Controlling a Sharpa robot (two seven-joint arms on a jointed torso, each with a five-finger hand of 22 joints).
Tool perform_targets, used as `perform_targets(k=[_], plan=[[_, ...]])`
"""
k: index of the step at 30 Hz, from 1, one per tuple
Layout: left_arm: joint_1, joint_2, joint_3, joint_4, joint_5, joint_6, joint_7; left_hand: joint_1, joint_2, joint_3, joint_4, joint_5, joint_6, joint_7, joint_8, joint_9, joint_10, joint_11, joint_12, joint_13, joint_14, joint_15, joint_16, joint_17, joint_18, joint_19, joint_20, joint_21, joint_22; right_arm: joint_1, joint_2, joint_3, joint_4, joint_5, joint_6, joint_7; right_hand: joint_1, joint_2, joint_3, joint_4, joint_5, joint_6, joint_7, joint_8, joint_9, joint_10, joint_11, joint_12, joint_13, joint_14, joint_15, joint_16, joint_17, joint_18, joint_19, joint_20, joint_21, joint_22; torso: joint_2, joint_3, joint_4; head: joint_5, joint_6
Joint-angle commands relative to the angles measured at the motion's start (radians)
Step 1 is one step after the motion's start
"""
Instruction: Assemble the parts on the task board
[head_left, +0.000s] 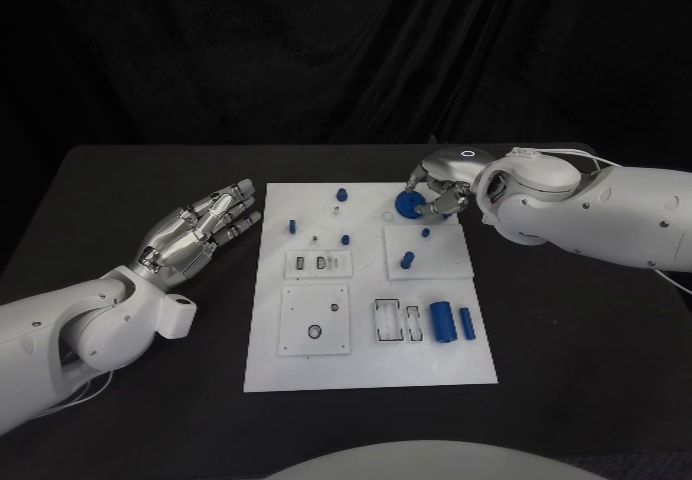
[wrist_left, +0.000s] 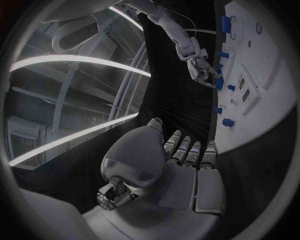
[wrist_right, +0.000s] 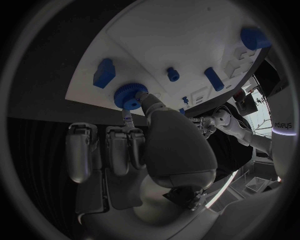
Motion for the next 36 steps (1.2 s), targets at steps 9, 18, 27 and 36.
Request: perform_targets(k=[9,18,27,36], plan=[[-0.001,0.0,0.001,0.005,0.0,0.012,0.124,0.011,0.002,0.012,-0.001,0.008,-0.003,0.003,0.002,0.001,-0.002,0.009,-0.001,0.0,0.0,0.008,-0.001,0.0,0.015,0.003,0.009,-0.003,0.0,0.057,-0.008,0.0,0.094,-0.018,-0.007,0.005,-0.017,0.007,0.013,0.002,0.032,0.006,-0.032,0.232,0.314,0.104,0.0,0.003,0.263,0.106,-0.002,0.003,0.263,-0.003,0.035,-0.004,0.003,0.192,0.001,-0.0007,0.0007,0.009,0.005],[-0.001,0.002,0.001,0.006,0.0,0.013,0.122,0.012,0.001,0.014,-0.001,0.008,-0.005,0.004,0.002,0.001,-0.001,0.012,0.001,0.0,0.0,0.009,0.0,0.0,0.015,0.004,0.01,-0.003,0.001,0.074,0.053,0.0,0.097,-0.018,0.019,0.025,-0.023,0.007,0.015,0.006,0.032,-0.002,-0.03,0.227,0.314,0.104,0.001,0.003,0.263,0.106,-0.001,0.003,0.263,-0.004,0.037,-0.003,0.005,0.194,0.001,-0.002,0.0002,0.017,0.007],[-0.002,0.008,0.001,0.0,0.0,0.017,0.121,0.012,0.001,0.014,-0.001,0.008,-0.005,0.005,0.002,0.001,-0.001,0.013,0.001,0.0,0.0,0.01,-0.001,0.0,0.015,0.004,0.011,-0.003,0.001,0.064,0.15,0.0,0.021,-0.018,0.036,0.046,-0.028,0.007,0.018,0.009,0.032,-0.009,-0.028,0.222,0.313,0.104,0.003,0.003,0.263,0.106,0.0,0.003,0.263,-0.004,0.038,-0.002,0.005,0.195,0.0,-0.0014,0.0009,0.016,0.009],[-0.002,0.013,0.001,-0.006,0.0,0.019,0.12,0.012,0.001,0.014,-0.001,0.008,-0.005,0.005,0.002,0.001,-0.001,0.013,0.001,0.0,0.0,0.01,-0.001,0.0,0.015,0.004,0.011,-0.003,0.001,0.048,0.226,0.001,-0.039,-0.018,0.059,0.064,-0.036,0.004,0.03,0.012,0.02,-0.027,-0.02,0.197,0.303,0.104,0.009,0.003,0.263,0.106,0.006,0.003,0.263,-0.003,0.034,0.003,0.001,0.192,0.0,-0.0007,-0.0006,0.021,0.001]])
